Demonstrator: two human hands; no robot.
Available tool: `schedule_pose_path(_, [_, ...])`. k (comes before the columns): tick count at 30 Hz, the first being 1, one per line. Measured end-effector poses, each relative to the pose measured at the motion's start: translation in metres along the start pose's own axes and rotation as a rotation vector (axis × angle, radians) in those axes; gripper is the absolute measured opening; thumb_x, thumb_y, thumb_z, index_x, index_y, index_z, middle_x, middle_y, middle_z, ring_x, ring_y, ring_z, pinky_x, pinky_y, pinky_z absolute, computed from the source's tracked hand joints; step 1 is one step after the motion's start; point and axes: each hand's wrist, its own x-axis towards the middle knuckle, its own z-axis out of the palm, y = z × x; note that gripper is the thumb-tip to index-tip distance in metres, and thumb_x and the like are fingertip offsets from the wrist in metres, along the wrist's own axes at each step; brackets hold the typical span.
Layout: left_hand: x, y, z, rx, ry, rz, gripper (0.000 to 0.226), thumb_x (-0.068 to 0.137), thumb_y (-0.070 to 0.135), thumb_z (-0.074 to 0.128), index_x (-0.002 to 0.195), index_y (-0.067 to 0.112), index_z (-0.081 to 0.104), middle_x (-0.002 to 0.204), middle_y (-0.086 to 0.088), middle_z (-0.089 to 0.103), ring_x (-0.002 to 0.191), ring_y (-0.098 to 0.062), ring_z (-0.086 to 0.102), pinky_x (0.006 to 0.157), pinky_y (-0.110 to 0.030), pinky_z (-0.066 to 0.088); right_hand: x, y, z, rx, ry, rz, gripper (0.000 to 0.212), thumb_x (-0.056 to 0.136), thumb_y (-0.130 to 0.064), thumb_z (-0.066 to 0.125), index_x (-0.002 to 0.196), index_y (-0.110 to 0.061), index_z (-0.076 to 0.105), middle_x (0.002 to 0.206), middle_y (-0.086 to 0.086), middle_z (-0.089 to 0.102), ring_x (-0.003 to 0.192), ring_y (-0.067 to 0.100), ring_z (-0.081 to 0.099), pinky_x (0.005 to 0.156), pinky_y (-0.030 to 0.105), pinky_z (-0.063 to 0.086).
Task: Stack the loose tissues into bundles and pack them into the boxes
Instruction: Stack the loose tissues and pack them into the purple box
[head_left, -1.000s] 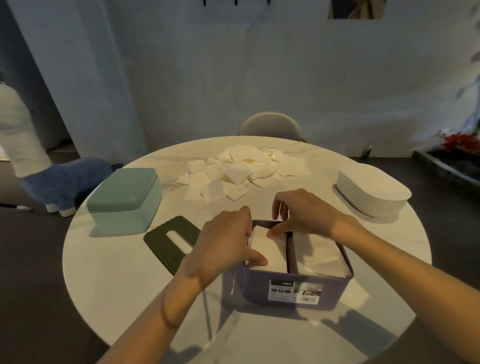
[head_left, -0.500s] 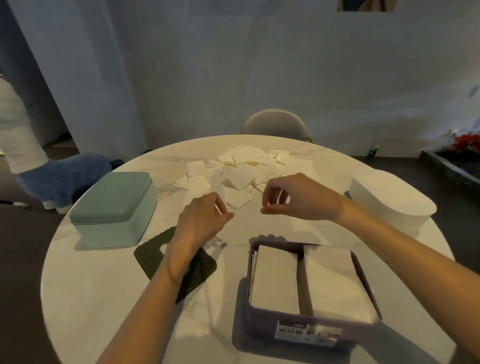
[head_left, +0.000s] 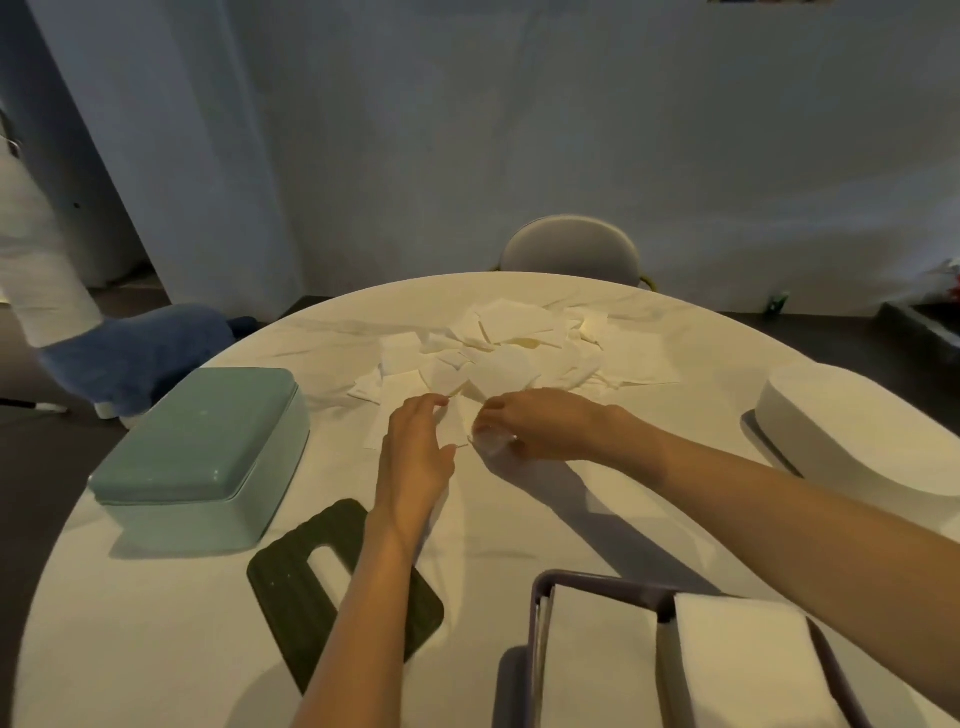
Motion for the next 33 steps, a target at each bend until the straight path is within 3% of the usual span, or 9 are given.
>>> schedule_pose_path(5, [0.003,-0.003,0.003,0.048,-0.023,0.026,0.06,0.093,0.03,0.075,0.146,0.027,0.047,0.148,0.002,0.051,0.137,-0.023,0.043,0.106,-0.033,0.04,0.002,0.003,0.009,0.013,0.204,-0.024,0.028,0.099,-0.016,0.063,0.126,-0.016,0.066,0.119,0.004,0.068,0.101,0.024,0.066,0.083,0.028,0.053])
schedule_pose_path(8, [0.004,-0.004,0.003,0.118,-0.002,0.027,0.048,0.097,0.017,0.069,0.141,0.023,0.051,0.143,-0.002,0.055,0.129,-0.024,0.048,0.101,-0.035,0.044,0.002,0.003,0.016,0.123,0.312,0.025,0.024,0.098,-0.017,0.065,0.122,-0.017,0.069,0.115,0.004,0.071,0.098,0.023,0.066,0.083,0.027,0.05])
schedule_pose_path(12, [0.003,-0.003,0.0,0.135,-0.003,-0.003,0.054,0.092,-0.008,0.056,0.139,0.018,0.05,0.134,-0.007,0.057,0.122,-0.027,0.049,0.095,-0.036,0.047,-0.014,0.012,0.015,0.494,0.461,0.183,0.022,0.094,-0.025,0.07,0.116,-0.024,0.07,0.117,-0.003,0.071,0.101,0.015,0.063,0.088,0.025,0.047])
schedule_pose_path(15, [0.002,-0.002,-0.004,0.017,0.015,-0.014,0.047,0.09,0.0,0.07,0.131,0.016,0.053,0.121,-0.006,0.06,0.11,-0.024,0.056,0.087,-0.037,0.054,-0.031,0.02,0.006,0.782,0.63,0.335,0.018,0.097,-0.024,0.064,0.114,-0.024,0.068,0.112,-0.01,0.067,0.098,0.009,0.062,0.087,0.023,0.053])
schedule_pose_path(19, [0.004,0.003,-0.01,-0.134,0.125,-0.044,0.013,0.101,0.015,0.063,0.113,0.013,0.061,0.099,0.004,0.064,0.09,-0.015,0.064,0.072,-0.021,0.054,-0.045,0.025,-0.002,0.972,0.583,0.434,0.027,0.1,-0.031,0.063,0.127,-0.028,0.059,0.113,-0.017,0.06,0.099,0.007,0.061,0.073,0.008,0.048])
schedule_pose_path(23, [0.009,0.011,-0.018,-0.354,0.181,-0.113,0.011,0.102,0.018,0.063,0.096,0.011,0.068,0.086,0.002,0.067,0.077,-0.008,0.063,0.059,-0.005,0.045,-0.056,0.028,-0.009,1.075,0.544,0.42,0.031,0.096,-0.037,0.067,0.125,-0.028,0.06,0.112,-0.017,0.062,0.101,0.011,0.064,0.067,0.007,0.052])
schedule_pose_path(27, [0.011,0.016,-0.022,-0.599,0.144,-0.204,0.012,0.103,0.02,0.062,0.098,0.018,0.073,0.095,0.002,0.073,0.088,-0.017,0.069,0.06,-0.013,0.053,-0.065,0.03,-0.025,1.113,0.505,0.383,0.032,0.091,-0.04,0.07,0.121,-0.031,0.064,0.113,-0.016,0.066,0.101,0.01,0.066,0.076,0.014,0.056])
schedule_pose_path(30, [0.016,0.017,-0.024,-0.627,0.121,-0.217,0.013,0.099,0.024,0.067,0.103,0.015,0.076,0.1,-0.001,0.075,0.089,-0.02,0.071,0.073,-0.026,0.058,-0.075,0.031,-0.036,1.196,0.449,0.31,0.023,0.088,-0.039,0.072,0.11,-0.036,0.068,0.102,-0.021,0.07,0.098,0.006,0.068,0.082,0.018,0.058])
schedule_pose_path(33, [0.018,0.023,-0.025,-0.684,0.078,-0.218,0.02,0.097,0.026,0.07,0.108,0.012,0.077,0.099,-0.004,0.077,0.084,-0.02,0.071,0.07,-0.028,0.057,-0.083,0.031,-0.044,1.233,0.38,0.21,0.027,0.084,-0.039,0.071,0.109,-0.028,0.073,0.099,-0.02,0.072,0.102,0.004,0.067,0.086,0.017,0.056])
